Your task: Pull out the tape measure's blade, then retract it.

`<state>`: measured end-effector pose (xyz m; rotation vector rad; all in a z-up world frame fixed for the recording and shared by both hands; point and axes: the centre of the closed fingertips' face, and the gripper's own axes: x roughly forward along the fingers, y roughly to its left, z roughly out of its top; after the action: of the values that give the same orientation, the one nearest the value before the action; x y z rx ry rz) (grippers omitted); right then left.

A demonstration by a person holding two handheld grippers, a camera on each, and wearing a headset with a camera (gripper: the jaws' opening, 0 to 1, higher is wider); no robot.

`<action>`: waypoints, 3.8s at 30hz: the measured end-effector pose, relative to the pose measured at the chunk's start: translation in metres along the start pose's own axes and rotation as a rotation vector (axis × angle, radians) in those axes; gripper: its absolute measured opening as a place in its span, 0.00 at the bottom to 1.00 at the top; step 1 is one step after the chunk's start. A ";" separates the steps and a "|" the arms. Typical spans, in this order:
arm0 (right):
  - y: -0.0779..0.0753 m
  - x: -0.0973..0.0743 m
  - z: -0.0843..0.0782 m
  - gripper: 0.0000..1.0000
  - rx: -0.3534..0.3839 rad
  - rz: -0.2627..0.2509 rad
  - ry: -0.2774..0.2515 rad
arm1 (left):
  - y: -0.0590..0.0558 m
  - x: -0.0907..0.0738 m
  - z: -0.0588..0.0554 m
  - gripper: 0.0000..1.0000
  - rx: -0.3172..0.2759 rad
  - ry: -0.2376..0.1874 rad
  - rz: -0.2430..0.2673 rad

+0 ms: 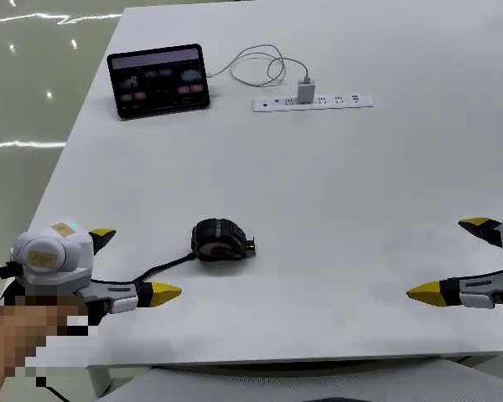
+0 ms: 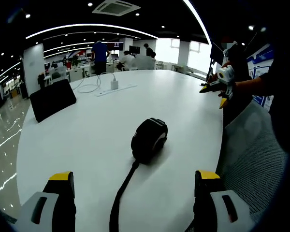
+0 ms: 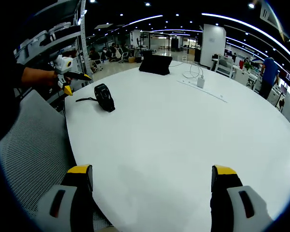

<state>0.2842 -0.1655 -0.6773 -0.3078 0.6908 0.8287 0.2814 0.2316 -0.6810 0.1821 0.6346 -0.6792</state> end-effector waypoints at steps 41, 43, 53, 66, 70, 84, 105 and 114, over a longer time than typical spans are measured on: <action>0.034 0.086 0.068 0.87 -0.206 0.201 0.011 | -0.039 0.084 0.040 0.84 0.499 0.323 -0.333; 0.043 0.091 0.070 0.88 -0.192 0.242 0.018 | -0.041 0.087 0.037 0.80 0.520 0.345 -0.344; 0.076 0.118 0.081 0.84 -0.304 0.335 0.037 | -0.049 0.099 0.032 0.54 0.592 0.399 -0.372; 0.106 0.150 0.097 0.74 -0.384 0.420 0.046 | -0.049 0.103 0.031 0.30 0.696 0.412 -0.405; 0.113 0.160 0.092 0.69 -0.433 0.454 0.056 | -0.050 0.102 0.031 0.30 0.688 0.408 -0.409; 0.137 0.185 0.099 0.51 -0.501 0.500 0.064 | -0.050 0.104 0.030 0.31 0.622 0.422 -0.409; 0.144 0.220 0.098 0.27 -0.488 0.507 0.091 | -0.051 0.104 0.030 0.31 0.600 0.393 -0.404; 0.148 0.223 0.096 0.15 -0.555 0.511 0.098 | -0.050 0.105 0.030 0.31 0.590 0.391 -0.412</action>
<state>0.3204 0.1060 -0.7532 -0.6905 0.6279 1.5045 0.3270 0.1268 -0.7180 0.7593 0.8415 -1.2396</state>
